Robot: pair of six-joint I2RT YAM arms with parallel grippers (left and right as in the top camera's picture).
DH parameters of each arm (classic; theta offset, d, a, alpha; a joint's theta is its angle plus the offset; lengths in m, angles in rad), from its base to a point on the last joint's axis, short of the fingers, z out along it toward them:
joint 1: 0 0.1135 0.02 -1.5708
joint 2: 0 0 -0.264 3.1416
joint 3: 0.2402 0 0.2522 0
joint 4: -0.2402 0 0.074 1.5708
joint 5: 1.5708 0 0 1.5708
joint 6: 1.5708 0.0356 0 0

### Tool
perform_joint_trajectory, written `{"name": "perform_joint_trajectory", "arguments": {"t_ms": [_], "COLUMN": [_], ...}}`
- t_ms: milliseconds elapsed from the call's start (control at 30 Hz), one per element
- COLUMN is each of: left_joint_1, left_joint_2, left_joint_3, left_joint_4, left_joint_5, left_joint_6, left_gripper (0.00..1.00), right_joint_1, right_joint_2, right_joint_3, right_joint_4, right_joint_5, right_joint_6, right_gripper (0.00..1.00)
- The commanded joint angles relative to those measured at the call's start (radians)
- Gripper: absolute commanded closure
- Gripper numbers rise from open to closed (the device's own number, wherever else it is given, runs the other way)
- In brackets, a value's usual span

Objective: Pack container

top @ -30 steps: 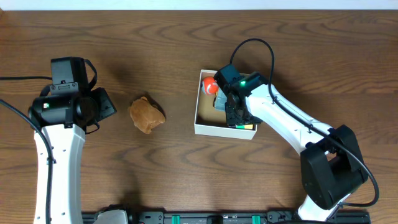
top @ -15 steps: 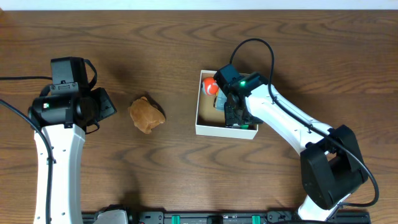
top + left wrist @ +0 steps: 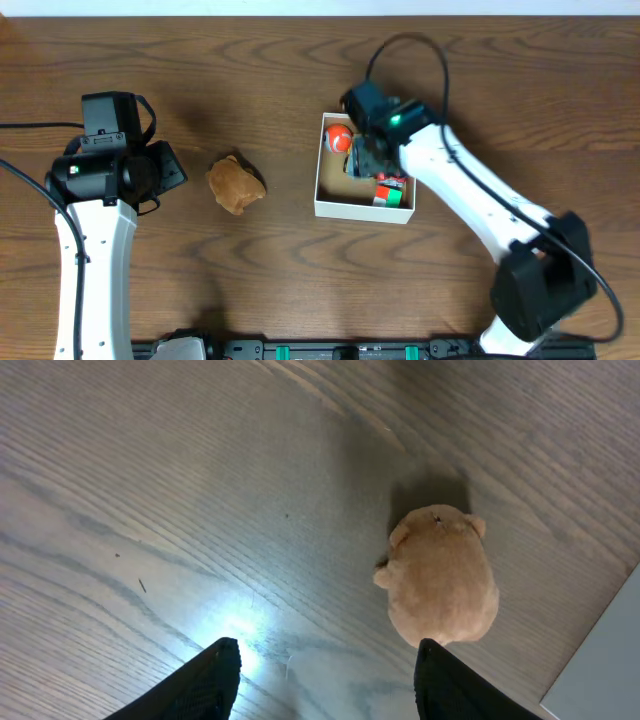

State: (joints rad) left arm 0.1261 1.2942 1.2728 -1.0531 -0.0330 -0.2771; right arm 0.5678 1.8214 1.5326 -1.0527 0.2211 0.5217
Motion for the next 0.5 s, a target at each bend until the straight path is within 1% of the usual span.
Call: {"name": "perform_joint_trajectory", "arguments": {"t_ms": [0, 33, 133, 200, 267, 300, 333, 400, 467], "left_joint_1": [-0.012, -0.02, -0.054, -0.078, -0.102, -0.112, -0.121, -0.132, -0.142], "left_joint_2": [-0.011, -0.011, -0.012, -0.012, -0.011, -0.009, -0.006, 0.004, 0.023], "left_joint_3": [0.001, 0.001, 0.001, 0.001, 0.001, 0.001, 0.001, 0.001, 0.001], "left_joint_4": [-0.005, -0.004, -0.004, -0.002, 0.0, 0.0, 0.0, -0.001, 0.0], "left_joint_5": [-0.005, -0.005, -0.005, -0.005, -0.005, -0.005, -0.005, -0.005, -0.004], "left_joint_6": [0.068, 0.08, 0.105, 0.118, 0.117, 0.101, 0.056, -0.073, -0.189], "left_gripper": [0.42, 0.41, 0.41, 0.37, 0.34, 0.34, 0.34, 0.33, 0.28], "right_joint_1": [-0.059, -0.09, -0.199, -0.284, -0.366, -0.415, -0.45, -0.521, -0.577], "right_joint_2": [-0.145, -0.182, -0.281, -0.328, -0.359, -0.371, -0.376, -0.378, -0.373], "right_joint_3": [0.113, 0.122, 0.122, 0.122, 0.122, 0.122, 0.122, 0.122, 0.118], "right_joint_4": [-0.016, -0.018, -0.047, -0.09, -0.13, -0.152, -0.17, -0.201, -0.224], "right_joint_5": [0.07, 0.058, 0.027, 0.006, -0.021, -0.041, -0.056, -0.096, -0.137], "right_joint_6": [-0.013, -0.007, 0.042, 0.067, 0.063, 0.039, 0.018, -0.049, -0.1], "right_gripper": [0.15, 0.11, 0.1, 0.03, 0.01, 0.01, 0.01, 0.01, 0.01]}}
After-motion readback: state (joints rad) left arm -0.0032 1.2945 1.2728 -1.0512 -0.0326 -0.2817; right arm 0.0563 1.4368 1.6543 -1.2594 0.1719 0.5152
